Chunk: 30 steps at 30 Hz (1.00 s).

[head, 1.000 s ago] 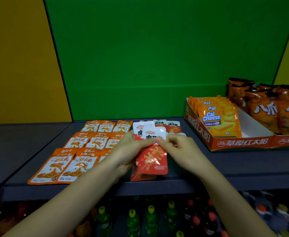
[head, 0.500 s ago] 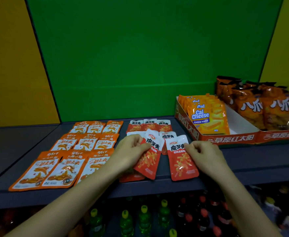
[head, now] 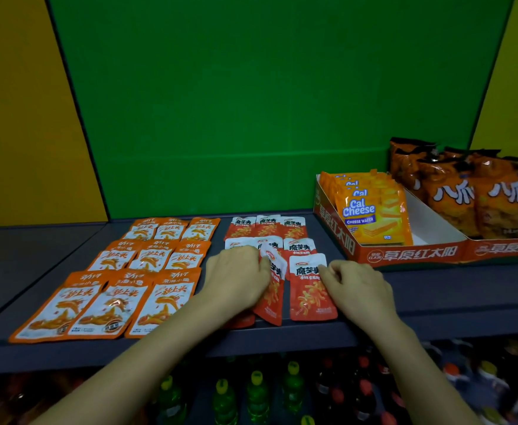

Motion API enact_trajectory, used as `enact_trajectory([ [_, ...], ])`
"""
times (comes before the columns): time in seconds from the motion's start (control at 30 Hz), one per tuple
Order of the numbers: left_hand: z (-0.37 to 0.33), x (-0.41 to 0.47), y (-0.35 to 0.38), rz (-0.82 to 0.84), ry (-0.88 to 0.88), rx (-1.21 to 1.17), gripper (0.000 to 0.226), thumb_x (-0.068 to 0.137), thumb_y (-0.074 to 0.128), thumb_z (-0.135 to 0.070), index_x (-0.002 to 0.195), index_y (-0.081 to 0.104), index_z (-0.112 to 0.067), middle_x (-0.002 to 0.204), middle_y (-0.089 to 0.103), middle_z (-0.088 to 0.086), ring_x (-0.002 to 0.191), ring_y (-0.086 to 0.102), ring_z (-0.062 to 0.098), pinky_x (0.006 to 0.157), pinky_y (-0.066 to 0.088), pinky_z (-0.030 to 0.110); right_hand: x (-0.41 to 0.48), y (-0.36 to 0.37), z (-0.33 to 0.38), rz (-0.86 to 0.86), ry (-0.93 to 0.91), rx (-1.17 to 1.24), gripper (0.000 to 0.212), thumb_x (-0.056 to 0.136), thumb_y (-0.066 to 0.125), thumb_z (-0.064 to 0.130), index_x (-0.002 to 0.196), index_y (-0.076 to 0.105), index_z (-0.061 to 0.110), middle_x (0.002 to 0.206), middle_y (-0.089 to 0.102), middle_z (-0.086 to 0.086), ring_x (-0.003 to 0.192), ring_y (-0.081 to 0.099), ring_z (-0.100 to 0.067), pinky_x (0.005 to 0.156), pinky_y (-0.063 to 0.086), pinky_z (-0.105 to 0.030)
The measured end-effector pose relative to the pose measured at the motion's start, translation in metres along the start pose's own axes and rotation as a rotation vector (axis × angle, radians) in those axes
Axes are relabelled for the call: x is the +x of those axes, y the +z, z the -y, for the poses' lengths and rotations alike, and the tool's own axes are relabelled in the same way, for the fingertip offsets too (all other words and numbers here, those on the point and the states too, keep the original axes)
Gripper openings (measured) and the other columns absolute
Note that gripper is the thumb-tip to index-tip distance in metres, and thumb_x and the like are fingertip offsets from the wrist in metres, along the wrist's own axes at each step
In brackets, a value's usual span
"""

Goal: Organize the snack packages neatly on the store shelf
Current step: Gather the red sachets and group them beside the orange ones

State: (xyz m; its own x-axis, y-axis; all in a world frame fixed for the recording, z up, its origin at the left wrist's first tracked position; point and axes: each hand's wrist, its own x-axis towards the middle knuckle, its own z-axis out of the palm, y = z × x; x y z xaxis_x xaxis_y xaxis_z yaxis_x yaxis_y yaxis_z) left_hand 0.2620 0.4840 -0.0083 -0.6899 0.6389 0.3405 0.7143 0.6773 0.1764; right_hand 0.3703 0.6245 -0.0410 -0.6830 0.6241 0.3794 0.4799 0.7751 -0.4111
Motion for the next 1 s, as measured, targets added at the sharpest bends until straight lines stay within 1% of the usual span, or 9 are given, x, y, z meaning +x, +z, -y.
enact_trajectory([
  [0.1, -0.004, 0.001, 0.001, 0.009, 0.02, 0.104, 0.034, 0.099, 0.03, -0.037, 0.078, 0.046, -0.015, 0.092, 0.062, 0.004, 0.094, 0.06, 0.026, 0.07, 0.034, 0.03, 0.002, 0.0, -0.001, 0.001, -0.026, -0.026, 0.043, 0.096, 0.039, 0.045, 0.075, 0.058, 0.012, 0.081, 0.065, -0.001, 0.077, 0.057, -0.022, 0.064, 0.038, -0.029],
  [0.27, -0.003, 0.006, 0.004, 0.012, 0.026, 0.204, 0.042, 0.098, 0.031, -0.035, 0.062, 0.037, -0.015, 0.067, 0.045, -0.001, 0.072, 0.05, 0.022, 0.063, 0.034, 0.028, 0.003, 0.001, -0.002, 0.009, -0.059, -0.044, 0.043, 0.096, 0.039, 0.045, 0.076, 0.059, 0.012, 0.08, 0.065, 0.0, 0.079, 0.06, -0.021, 0.064, 0.039, -0.029],
  [0.4, -0.003, 0.01, 0.006, 0.009, 0.024, 0.255, 0.043, 0.097, 0.033, -0.033, 0.057, 0.03, -0.018, 0.059, 0.033, -0.003, 0.069, 0.045, 0.021, 0.056, 0.029, 0.028, 0.004, 0.001, -0.004, 0.011, -0.072, -0.044, 0.043, 0.095, 0.039, 0.044, 0.072, 0.055, 0.013, 0.077, 0.063, 0.001, 0.076, 0.06, -0.02, 0.062, 0.039, -0.029],
  [0.63, -0.005, 0.011, 0.007, 0.015, 0.049, 0.385, 0.035, 0.096, 0.036, -0.029, 0.064, 0.038, -0.015, 0.059, 0.031, -0.003, 0.067, 0.043, 0.019, 0.055, 0.026, 0.027, 0.006, -0.001, -0.005, 0.047, -0.086, -0.042, 0.041, 0.095, 0.041, 0.043, 0.065, 0.047, 0.017, 0.072, 0.057, 0.002, 0.073, 0.058, -0.018, 0.061, 0.04, -0.029],
  [0.7, -0.007, 0.01, 0.006, 0.018, 0.055, 0.419, 0.038, 0.095, 0.038, -0.03, 0.061, 0.034, -0.015, 0.061, 0.035, -0.003, 0.063, 0.043, 0.019, 0.05, 0.021, 0.026, 0.007, -0.001, -0.006, 0.051, -0.09, -0.053, 0.04, 0.095, 0.041, 0.042, 0.066, 0.047, 0.016, 0.072, 0.056, 0.002, 0.073, 0.057, -0.019, 0.061, 0.039, -0.029],
  [0.77, -0.008, 0.01, 0.005, 0.008, 0.06, 0.424, 0.031, 0.094, 0.04, -0.029, 0.068, 0.039, -0.013, 0.065, 0.041, -0.002, 0.067, 0.048, 0.02, 0.052, 0.022, 0.026, 0.008, -0.003, -0.005, 0.058, -0.091, -0.066, 0.038, 0.095, 0.041, 0.041, 0.068, 0.048, 0.015, 0.073, 0.054, 0.002, 0.072, 0.052, -0.019, 0.061, 0.037, -0.028],
  [0.83, -0.008, 0.009, 0.004, -0.012, 0.048, 0.417, 0.028, 0.094, 0.039, -0.027, 0.07, 0.038, -0.014, 0.061, 0.033, -0.002, 0.069, 0.044, 0.021, 0.052, 0.022, 0.026, 0.008, -0.004, -0.004, 0.057, -0.096, -0.06, 0.036, 0.095, 0.042, 0.041, 0.071, 0.049, 0.015, 0.075, 0.054, 0.002, 0.072, 0.05, -0.018, 0.062, 0.036, -0.028],
  [0.9, -0.007, 0.006, 0.0, -0.058, 0.023, 0.404, 0.034, 0.095, 0.037, -0.026, 0.063, 0.032, -0.013, 0.059, 0.029, -0.002, 0.067, 0.042, 0.021, 0.048, 0.017, 0.025, 0.008, -0.006, -0.005, 0.06, -0.095, -0.034, 0.037, 0.095, 0.042, 0.042, 0.07, 0.048, 0.015, 0.075, 0.055, 0.002, 0.072, 0.051, -0.017, 0.062, 0.037, -0.028],
  [1.0, -0.005, 0.0, -0.01, -0.147, -0.013, 0.358, 0.03, 0.097, 0.033, -0.031, 0.073, 0.039, -0.013, 0.07, 0.049, 0.0, 0.077, 0.056, 0.028, 0.048, 0.018, 0.027, 0.005, -0.007, -0.006, 0.066, -0.078, 0.036, 0.039, 0.094, 0.043, 0.045, 0.07, 0.047, 0.016, 0.077, 0.059, 0.002, 0.075, 0.057, -0.017, 0.062, 0.043, -0.03],
])
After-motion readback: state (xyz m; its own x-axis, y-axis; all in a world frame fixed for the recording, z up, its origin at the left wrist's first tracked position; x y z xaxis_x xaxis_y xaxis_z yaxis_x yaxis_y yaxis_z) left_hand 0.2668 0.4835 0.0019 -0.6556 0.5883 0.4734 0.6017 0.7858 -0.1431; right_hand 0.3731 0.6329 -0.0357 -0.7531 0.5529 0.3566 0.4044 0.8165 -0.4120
